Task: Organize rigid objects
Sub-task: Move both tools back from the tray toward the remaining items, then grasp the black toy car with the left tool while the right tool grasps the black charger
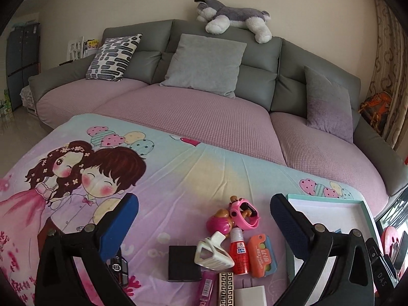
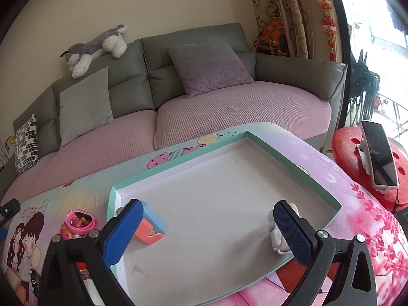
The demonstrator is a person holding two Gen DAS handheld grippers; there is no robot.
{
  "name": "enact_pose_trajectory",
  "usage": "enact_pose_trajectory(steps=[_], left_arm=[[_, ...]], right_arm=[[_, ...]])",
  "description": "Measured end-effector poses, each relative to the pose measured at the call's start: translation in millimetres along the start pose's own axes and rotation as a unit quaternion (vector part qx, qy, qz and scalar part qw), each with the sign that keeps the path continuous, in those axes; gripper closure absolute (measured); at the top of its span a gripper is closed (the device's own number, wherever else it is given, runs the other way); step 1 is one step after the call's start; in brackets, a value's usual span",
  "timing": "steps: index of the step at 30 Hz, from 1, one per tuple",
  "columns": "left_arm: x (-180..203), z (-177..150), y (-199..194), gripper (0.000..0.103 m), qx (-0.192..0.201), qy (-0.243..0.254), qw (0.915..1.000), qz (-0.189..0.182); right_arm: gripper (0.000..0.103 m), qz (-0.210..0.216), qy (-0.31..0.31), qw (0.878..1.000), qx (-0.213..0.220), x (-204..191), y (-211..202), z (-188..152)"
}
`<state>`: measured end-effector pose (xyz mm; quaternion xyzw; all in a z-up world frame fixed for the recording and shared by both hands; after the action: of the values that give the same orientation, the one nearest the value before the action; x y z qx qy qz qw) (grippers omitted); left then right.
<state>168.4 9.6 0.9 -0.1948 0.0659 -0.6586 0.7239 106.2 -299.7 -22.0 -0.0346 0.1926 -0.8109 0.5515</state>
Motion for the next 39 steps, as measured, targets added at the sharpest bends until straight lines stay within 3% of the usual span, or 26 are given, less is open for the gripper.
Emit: enact_pose_trajectory(steps=[5, 11, 16, 22, 30, 32, 34, 39], left_arm=[[-38.8, 11.0, -12.5, 0.000, 0.012, -0.010, 0.9994, 0.031], [-75.6, 8.4, -21.5, 0.000, 0.002, -0.016, 0.9981, 0.060], [-95.3, -18.9, -20.2, 0.000, -0.052, -0.009, 0.9957, 0.076], [-117.7, -63.4, -14.2, 0.000, -0.130, -0.014, 0.9867, 0.096], [-138.1, -98.7, -7.4, 0.000, -0.180, -0.027, 0.9772, 0.110], [-144.2, -102.3, -6.3, 0.000, -0.186, -0.039, 0.9756, 0.111], [-148.0, -105.4, -5.6, 0.000, -0.192, -0.056, 0.9738, 0.108], [-151.2, -108.6, -1.7, 0.002, -0.196, -0.066, 0.9733, 0.098]], right_arm=[[0.000, 0.073, -0.015, 0.997, -0.013, -52.5, -4.4, -7.4], [0.000, 0.157, -0.042, 0.985, -0.048, -118.6, -12.7, -32.6], [0.000, 0.193, -0.080, 0.975, -0.076, -154.0, -22.0, -56.8], [0.000, 0.218, -0.102, 0.963, -0.120, -182.7, -25.7, -87.4], [0.000, 0.252, -0.128, 0.949, -0.142, -220.6, -32.7, -114.1], [0.002, 0.256, -0.138, 0.946, -0.143, -226.8, -34.3, -118.0], [0.013, 0.260, -0.145, 0.943, -0.147, -232.2, -34.9, -122.6], [0.026, 0.269, -0.162, 0.936, -0.157, -244.0, -36.2, -135.2]])
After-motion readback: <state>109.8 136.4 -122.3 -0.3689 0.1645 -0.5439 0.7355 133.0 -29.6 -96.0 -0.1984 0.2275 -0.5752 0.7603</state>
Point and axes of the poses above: each gripper's, at about its wrist camera, not at the fingertips, and y roughly the way its jaws point, x to its right, z to its top, the point moved 10 cm from there along y, roughly the way its jaws point, and after that the axes turned 14 degrees about x, right-handed, at the moved point
